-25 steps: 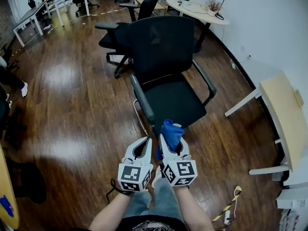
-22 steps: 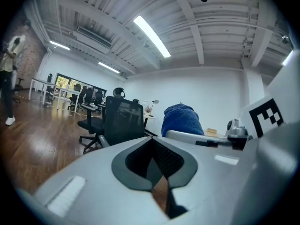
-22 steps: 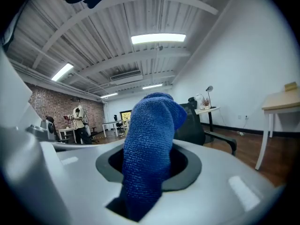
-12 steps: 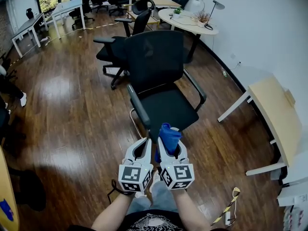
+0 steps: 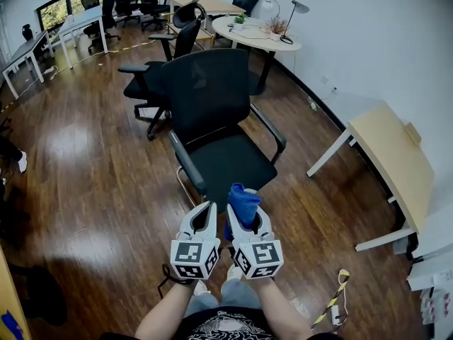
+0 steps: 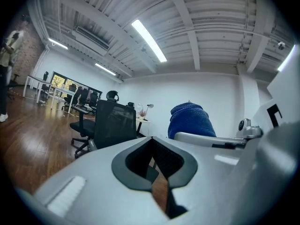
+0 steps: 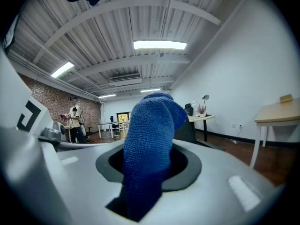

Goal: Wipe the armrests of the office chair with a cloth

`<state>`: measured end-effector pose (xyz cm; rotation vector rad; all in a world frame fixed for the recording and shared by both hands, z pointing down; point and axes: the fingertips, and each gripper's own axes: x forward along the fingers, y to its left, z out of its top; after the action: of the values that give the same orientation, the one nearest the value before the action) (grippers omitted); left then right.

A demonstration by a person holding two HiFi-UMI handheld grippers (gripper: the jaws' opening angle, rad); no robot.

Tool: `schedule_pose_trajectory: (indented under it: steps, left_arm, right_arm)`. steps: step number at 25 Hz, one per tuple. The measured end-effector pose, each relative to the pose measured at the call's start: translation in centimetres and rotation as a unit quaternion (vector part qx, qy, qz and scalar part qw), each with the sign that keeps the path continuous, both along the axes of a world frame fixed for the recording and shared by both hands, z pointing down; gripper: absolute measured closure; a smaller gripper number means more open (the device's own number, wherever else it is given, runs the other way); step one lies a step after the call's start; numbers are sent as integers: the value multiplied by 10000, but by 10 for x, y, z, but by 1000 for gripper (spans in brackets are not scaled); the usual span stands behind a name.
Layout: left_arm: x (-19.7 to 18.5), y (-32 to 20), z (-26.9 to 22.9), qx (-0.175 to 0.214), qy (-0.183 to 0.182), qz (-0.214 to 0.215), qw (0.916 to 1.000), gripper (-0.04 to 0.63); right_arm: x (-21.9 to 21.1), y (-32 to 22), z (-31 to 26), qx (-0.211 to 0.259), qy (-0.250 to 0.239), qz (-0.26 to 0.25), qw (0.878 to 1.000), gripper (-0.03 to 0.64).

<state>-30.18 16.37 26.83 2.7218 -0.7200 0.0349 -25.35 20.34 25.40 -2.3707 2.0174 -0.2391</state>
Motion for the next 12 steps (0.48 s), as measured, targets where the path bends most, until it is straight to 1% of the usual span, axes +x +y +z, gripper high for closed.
schedule_pose_trajectory:
  steps: [3,7,12]
  left_arm:
    - [29,4,1,-12,-3,169,9999,592]
    - [81,12,4,-6,-68,422,9991,592]
    - [165,22,-3,161,-85,606,9980,592]
  right_arm:
    - [29,9,-1,25,20,182,9998,479]
    - [78,23,1,80,17,465,9989,479]
    - [158,38,0,183,-14,645,9978,479]
